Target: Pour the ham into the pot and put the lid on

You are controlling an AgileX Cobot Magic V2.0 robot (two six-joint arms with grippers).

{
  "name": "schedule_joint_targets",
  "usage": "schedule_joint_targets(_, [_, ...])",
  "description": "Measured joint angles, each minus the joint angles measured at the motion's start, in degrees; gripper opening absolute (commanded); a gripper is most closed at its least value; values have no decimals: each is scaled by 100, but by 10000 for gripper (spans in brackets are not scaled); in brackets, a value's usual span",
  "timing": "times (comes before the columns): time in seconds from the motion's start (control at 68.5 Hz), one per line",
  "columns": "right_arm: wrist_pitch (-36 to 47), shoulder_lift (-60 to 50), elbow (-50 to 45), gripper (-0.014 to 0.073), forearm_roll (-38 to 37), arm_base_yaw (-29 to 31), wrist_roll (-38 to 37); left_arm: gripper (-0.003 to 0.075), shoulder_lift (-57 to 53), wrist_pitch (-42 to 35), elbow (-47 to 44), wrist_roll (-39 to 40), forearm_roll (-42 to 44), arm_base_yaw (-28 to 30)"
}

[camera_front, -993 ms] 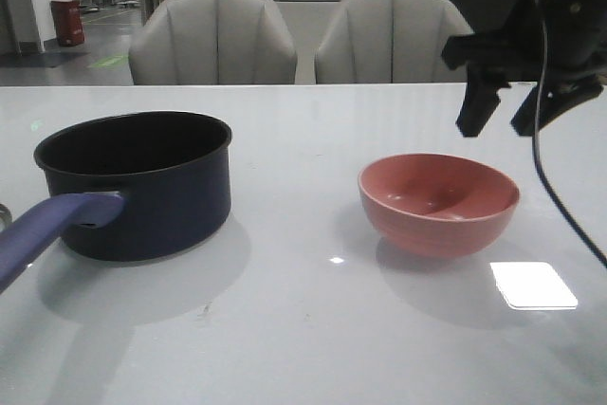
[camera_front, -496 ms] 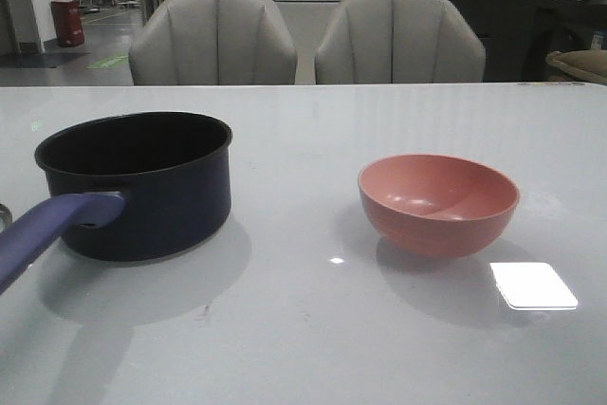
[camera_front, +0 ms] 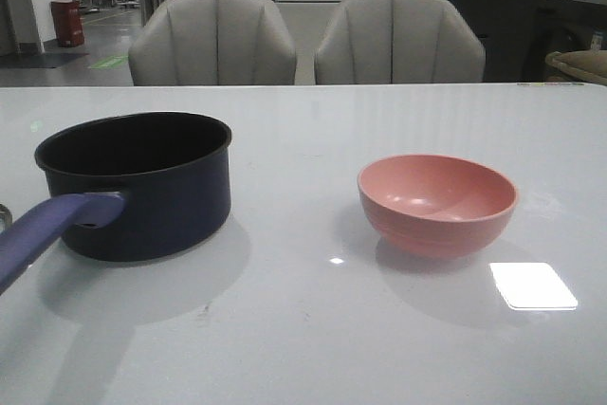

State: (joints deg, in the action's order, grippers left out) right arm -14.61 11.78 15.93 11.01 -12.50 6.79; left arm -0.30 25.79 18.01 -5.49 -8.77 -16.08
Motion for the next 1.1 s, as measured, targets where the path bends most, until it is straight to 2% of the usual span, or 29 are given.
schedule_joint_targets(0.073, [-25,-329,-179,471,0,0,0,638,0,0,0,0,0,0])
schedule_joint_targets(0.117, [-25,-474,-299,428,0,0,0,638,0,0,0,0,0,0])
schedule_joint_targets(0.146, [-33,-513,-351,388,0,0,0,638,0,0,0,0,0,0])
schedule_joint_targets(0.161, [-46,-514,-376,338,0,0,0,638,0,0,0,0,0,0])
schedule_joint_targets(0.175, [-60,-529,-397,338,0,0,0,638,0,0,0,0,0,0])
schedule_joint_targets(0.219, [-127,-537,-467,206,0,0,0,638,0,0,0,0,0,0])
schedule_joint_targets(0.234, [-127,-537,-465,206,0,0,0,638,0,0,0,0,0,0])
schedule_joint_targets(0.248, [-196,-537,-493,148,0,0,0,638,0,0,0,0,0,0])
schedule_joint_targets(0.277, [-239,-537,-519,115,0,0,0,638,0,0,0,0,0,0])
schedule_joint_targets(0.35, [-358,-537,-540,152,0,0,0,638,0,0,0,0,-12,0])
schedule_joint_targets(0.599, [-399,-537,-540,144,0,0,5,640,240,27,137,0,-12,0])
schedule_joint_targets(0.73, [-399,-537,-540,144,0,0,5,662,989,170,597,12,-12,0])
schedule_joint_targets(0.847, [-399,-537,-540,144,0,0,5,662,1990,457,1226,478,248,51])
schedule_joint_targets(1.095, [-399,-537,-540,144,0,0,5,658,4190,1125,2606,804,775,676])
